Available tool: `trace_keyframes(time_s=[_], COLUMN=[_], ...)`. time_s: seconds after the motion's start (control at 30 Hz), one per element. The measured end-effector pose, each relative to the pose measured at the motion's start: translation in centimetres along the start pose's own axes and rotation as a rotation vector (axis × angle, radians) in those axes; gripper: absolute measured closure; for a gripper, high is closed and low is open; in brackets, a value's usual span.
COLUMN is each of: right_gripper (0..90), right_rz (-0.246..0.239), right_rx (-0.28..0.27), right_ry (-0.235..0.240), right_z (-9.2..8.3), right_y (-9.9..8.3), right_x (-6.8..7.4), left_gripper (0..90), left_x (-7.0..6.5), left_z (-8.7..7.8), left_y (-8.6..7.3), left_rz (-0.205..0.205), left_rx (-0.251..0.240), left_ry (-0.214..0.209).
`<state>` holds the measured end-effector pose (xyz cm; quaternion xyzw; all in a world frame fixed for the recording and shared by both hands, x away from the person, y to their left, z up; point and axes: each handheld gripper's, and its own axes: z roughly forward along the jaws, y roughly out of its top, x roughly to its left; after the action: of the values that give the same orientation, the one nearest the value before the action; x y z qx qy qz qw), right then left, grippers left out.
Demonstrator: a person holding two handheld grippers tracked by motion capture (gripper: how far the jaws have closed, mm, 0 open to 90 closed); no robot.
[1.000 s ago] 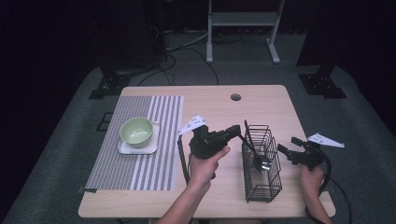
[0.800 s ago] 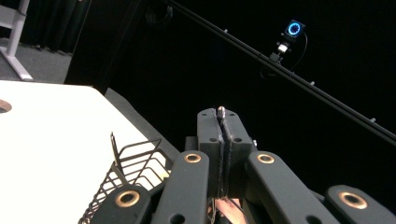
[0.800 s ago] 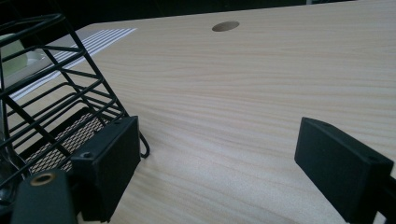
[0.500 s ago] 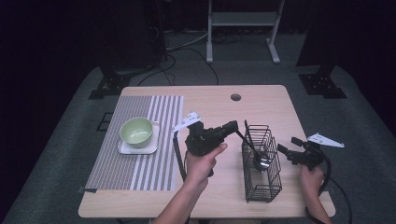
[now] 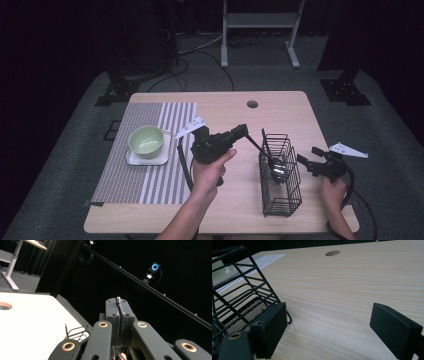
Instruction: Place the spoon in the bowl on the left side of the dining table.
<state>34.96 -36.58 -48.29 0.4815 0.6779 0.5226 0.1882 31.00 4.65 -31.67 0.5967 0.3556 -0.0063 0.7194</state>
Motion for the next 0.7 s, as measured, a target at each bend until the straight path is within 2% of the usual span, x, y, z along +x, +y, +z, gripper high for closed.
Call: trace_keyframes(time_s=[0.47, 0.7], right_gripper=[13.2, 13.2], right_rz=[-0.002, 0.0], right_rx=[0.004, 0.004], right_ry=[-0.003, -0.004], right_z=[0.0, 0.0], right_y=[0.0, 0.0], right_x=[0.0, 0.0], left_gripper=[89.1, 89.1], left_x=[0.3, 0.8], left_z=[-1.6, -2.5], left_y=[1.6, 2.2], left_rz=[0.008, 0.005], left_rx=[-0.044, -0.059], left_ry=[0.021, 0.045])
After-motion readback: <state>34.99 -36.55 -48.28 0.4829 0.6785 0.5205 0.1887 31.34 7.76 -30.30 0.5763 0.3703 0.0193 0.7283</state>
